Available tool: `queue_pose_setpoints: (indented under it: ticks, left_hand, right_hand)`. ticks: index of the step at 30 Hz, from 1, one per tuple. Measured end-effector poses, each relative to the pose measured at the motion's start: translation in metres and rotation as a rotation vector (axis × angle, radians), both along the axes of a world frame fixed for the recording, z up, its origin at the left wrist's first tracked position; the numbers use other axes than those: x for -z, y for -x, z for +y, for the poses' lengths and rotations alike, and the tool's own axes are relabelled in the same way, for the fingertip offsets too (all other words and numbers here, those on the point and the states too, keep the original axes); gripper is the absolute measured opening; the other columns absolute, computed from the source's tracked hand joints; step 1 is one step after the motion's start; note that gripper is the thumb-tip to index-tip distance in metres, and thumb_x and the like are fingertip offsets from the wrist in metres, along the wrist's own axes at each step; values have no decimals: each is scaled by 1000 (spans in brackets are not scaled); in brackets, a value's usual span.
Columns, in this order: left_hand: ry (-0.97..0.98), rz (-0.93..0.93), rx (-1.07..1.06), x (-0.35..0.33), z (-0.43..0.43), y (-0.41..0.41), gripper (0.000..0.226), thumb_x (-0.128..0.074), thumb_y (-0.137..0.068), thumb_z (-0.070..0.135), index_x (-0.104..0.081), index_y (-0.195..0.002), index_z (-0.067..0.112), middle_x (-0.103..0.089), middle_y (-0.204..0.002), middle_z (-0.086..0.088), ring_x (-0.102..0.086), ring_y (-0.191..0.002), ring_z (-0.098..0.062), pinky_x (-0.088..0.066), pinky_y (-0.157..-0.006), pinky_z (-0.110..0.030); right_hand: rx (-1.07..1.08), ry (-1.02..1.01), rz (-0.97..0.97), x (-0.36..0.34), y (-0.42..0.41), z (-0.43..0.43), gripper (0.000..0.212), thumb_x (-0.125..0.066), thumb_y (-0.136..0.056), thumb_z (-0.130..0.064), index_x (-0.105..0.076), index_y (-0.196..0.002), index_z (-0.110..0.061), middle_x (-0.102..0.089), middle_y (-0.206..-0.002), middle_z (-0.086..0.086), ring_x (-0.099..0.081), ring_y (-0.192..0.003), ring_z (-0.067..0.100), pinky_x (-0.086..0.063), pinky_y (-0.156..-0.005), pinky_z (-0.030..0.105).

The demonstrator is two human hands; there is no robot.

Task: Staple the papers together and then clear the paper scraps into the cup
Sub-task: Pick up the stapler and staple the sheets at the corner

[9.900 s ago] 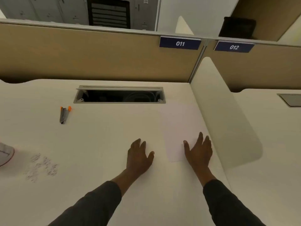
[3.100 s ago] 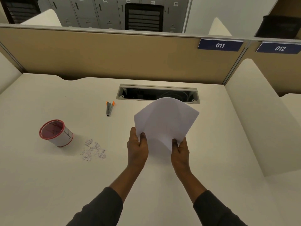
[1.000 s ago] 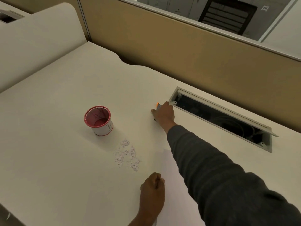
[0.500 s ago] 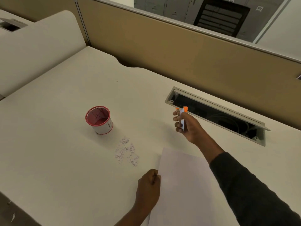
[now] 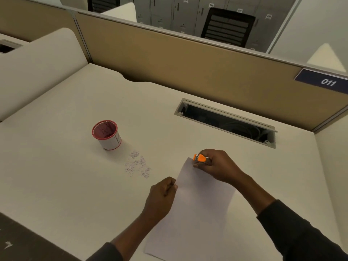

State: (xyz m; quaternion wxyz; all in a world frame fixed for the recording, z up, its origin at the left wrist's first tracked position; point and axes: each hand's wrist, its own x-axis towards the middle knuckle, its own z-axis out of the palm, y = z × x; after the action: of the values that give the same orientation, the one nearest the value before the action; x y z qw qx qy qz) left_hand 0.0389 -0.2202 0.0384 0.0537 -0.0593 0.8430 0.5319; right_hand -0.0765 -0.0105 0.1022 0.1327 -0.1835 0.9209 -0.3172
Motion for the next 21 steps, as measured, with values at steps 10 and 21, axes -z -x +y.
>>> queue_pose_setpoints:
  ticks: [10,21]
  left_hand:
    - [22,167,-29,-30,22,14,16,-57,-101,20,-63,-87,19,-60,-65,-1,-51,-58,-15,-35,-54,-24]
    - [124,218,47,-39,20,10,16,-56,-101,21,-65,-88,18,-66,-68,-4,-57,-61,-19,-40,-54,-32]
  right_hand:
    - [0,62,-22,-26,-32,13,10,-71,-88,-42,-62,-87,-39,-65,-82,-19,-60,-80,-1,-49,-68,23]
    - [-245,-373,175,-73,-40,17,52,-63,-82,-66,-59,-117,-28,-64,-114,-9,-58,-95,9,-54,-79,28]
